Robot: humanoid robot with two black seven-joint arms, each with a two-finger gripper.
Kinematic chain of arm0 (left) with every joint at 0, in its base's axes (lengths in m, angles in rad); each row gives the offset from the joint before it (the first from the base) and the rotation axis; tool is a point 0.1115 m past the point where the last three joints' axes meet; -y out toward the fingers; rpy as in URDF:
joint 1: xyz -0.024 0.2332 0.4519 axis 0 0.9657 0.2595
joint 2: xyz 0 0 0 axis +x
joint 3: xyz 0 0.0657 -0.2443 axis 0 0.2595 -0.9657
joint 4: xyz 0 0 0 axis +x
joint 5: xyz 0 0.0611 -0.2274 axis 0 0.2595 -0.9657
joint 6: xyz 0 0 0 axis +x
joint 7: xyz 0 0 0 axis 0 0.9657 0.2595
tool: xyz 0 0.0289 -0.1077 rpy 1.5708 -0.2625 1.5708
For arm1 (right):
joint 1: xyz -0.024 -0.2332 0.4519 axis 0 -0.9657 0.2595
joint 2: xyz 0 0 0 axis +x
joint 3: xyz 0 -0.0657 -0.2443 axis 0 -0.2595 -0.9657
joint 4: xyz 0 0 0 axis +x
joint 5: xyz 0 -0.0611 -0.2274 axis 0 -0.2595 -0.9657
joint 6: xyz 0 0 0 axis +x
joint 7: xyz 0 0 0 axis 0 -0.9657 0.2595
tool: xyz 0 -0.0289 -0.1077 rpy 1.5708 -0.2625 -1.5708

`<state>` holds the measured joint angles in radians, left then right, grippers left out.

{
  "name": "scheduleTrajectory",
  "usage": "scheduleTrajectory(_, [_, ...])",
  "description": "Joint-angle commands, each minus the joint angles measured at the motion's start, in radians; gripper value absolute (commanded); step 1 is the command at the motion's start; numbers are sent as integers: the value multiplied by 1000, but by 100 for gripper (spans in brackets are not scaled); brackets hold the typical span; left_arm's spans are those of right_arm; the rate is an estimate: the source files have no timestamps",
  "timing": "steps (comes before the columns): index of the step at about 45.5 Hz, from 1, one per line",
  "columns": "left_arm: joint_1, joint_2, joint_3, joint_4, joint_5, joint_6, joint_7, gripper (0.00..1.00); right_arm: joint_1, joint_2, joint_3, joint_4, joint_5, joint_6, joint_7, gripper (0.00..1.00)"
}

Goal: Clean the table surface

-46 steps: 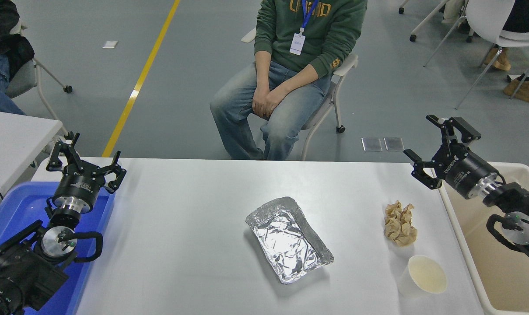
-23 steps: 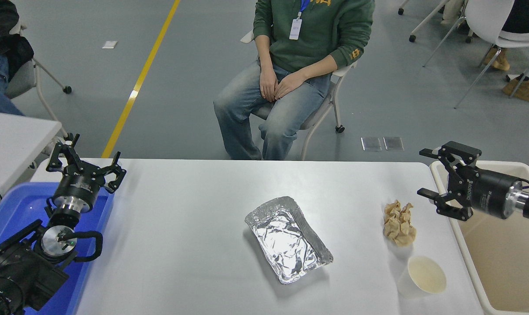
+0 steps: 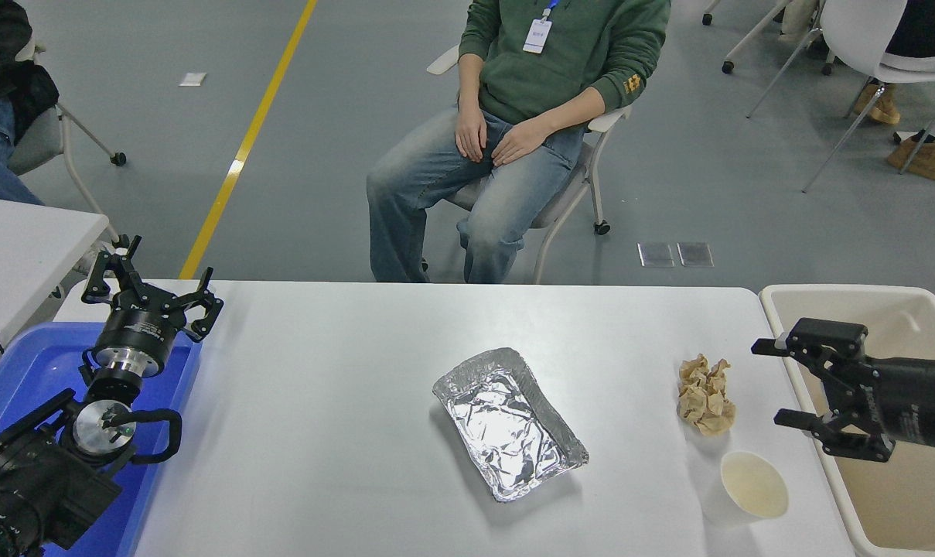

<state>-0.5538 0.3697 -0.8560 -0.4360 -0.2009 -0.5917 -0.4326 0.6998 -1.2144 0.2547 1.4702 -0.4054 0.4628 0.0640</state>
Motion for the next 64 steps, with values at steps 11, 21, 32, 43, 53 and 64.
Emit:
scheduleTrajectory(11, [0,0,0,0,0,1,0,100,6,-19,-6,88,-312,2,2,99])
scheduleTrajectory(21, [0,0,0,0,0,0,0,100,24,15,11,99,-489,2,5,99])
scheduleTrajectory(32, [0,0,0,0,0,0,0,100,32,35,17,94,-650,-1,7,99])
scheduleTrajectory(43, [0,0,0,0,0,0,0,100,4,41,-6,76,-770,-3,7,94])
scheduleTrajectory(53, [0,0,0,-1,0,0,0,100,-36,41,-8,33,-799,-9,7,99])
scheduleTrajectory(64, [0,0,0,0,0,0,0,100,-77,76,-9,29,-813,-88,5,98])
